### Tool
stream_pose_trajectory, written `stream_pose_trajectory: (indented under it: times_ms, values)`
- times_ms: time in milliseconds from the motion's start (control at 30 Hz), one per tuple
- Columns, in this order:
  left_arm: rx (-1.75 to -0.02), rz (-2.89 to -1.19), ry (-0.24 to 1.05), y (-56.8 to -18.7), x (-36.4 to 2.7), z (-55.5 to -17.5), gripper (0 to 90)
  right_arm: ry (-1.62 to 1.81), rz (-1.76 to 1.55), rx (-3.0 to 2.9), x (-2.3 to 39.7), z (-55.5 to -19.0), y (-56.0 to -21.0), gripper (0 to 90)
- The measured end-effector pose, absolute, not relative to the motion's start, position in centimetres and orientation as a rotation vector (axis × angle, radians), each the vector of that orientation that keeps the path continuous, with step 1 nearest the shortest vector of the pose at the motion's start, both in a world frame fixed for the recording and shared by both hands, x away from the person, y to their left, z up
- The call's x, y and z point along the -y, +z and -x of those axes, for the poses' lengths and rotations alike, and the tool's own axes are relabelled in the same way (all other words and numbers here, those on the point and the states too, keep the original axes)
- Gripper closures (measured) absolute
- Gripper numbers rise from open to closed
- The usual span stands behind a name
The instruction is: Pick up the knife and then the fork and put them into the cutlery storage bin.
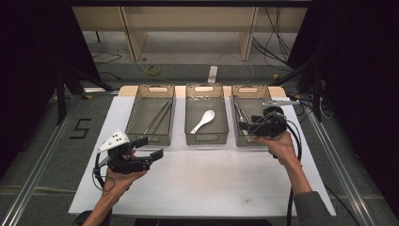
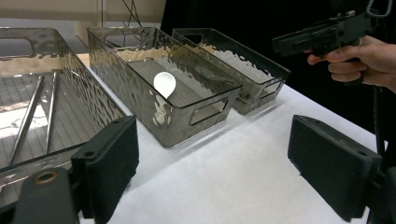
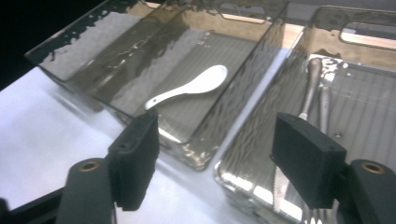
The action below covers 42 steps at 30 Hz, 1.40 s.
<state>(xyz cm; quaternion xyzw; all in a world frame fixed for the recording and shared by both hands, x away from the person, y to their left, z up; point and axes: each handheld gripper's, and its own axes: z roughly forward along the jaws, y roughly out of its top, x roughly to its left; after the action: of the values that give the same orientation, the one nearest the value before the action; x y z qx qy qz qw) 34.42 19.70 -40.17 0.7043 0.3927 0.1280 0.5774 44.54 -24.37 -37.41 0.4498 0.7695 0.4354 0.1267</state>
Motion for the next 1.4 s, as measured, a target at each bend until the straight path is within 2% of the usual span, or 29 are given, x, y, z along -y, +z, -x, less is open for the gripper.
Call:
stream_pose_trajectory:
  times_ms: [467, 1400]
  values:
    - [-0.916, -1.661, 0.291, -40.3, -19.6, -34.5, 15.8, 1.391, -1.221, -2.219, 23.9, -40.6, -38.1, 28.7]
    - [-0.882, -1.697, 0.249, -40.4, -19.2, -34.2, 15.7, 1.507, -1.068, -2.170, 22.9, -36.1, -39.5, 25.0]
